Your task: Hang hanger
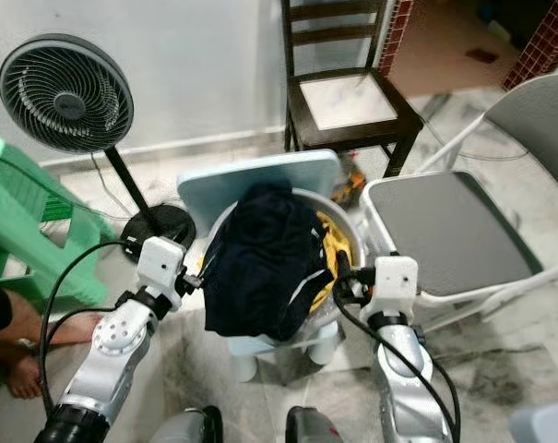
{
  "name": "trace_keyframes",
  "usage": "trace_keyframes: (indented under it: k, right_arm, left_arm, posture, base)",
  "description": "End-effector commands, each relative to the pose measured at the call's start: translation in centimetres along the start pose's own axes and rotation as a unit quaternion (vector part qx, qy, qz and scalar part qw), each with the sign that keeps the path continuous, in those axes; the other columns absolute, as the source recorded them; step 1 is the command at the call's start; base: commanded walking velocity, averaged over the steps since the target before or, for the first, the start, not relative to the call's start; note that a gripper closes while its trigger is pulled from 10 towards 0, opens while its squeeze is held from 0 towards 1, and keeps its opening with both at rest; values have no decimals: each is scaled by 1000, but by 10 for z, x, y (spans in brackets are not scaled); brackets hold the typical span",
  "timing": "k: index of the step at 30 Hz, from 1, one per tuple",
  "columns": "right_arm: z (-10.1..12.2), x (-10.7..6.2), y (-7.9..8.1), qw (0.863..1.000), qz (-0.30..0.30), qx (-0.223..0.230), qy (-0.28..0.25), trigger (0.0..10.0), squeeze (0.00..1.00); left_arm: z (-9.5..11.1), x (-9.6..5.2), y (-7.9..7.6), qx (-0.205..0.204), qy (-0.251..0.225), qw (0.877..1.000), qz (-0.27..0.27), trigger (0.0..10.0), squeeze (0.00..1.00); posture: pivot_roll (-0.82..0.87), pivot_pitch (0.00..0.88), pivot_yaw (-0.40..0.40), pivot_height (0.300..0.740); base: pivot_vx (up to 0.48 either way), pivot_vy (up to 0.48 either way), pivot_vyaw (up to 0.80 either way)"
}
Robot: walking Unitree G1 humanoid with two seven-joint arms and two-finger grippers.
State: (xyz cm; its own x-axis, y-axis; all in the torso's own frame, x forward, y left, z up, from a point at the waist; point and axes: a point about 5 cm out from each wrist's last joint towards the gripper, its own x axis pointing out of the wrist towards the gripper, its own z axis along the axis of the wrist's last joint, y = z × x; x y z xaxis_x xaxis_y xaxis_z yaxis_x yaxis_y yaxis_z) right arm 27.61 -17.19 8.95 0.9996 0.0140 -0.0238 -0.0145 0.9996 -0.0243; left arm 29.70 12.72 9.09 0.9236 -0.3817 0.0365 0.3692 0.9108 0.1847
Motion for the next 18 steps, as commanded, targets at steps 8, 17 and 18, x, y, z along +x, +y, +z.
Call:
trace_keyframes:
  k: [8, 17, 18]
  right_arm:
    - [0, -4, -8, 1000, -10, -9, 7, 10000, 0]
    - [4, -6, -8, 1000, 0, -20, 2, 10000, 0]
    - [5, -6, -7, 1000, 1, -21, 1, 10000, 0]
  left_arm:
    - [-11, 4, -14, 21, 32, 998, -51, 10000, 0]
    - [-23, 14, -42, 75, 79, 983, -148, 10000, 0]
    - [-25, 14, -45, 80, 85, 981, -158, 10000, 0]
  posture:
    - [66, 263, -10, 740]
    - [38, 279, -26, 740]
    - [34, 283, -25, 740]
  base:
    - [0, 0, -508]
    - [0, 0, -144]
    - [0, 0, 0]
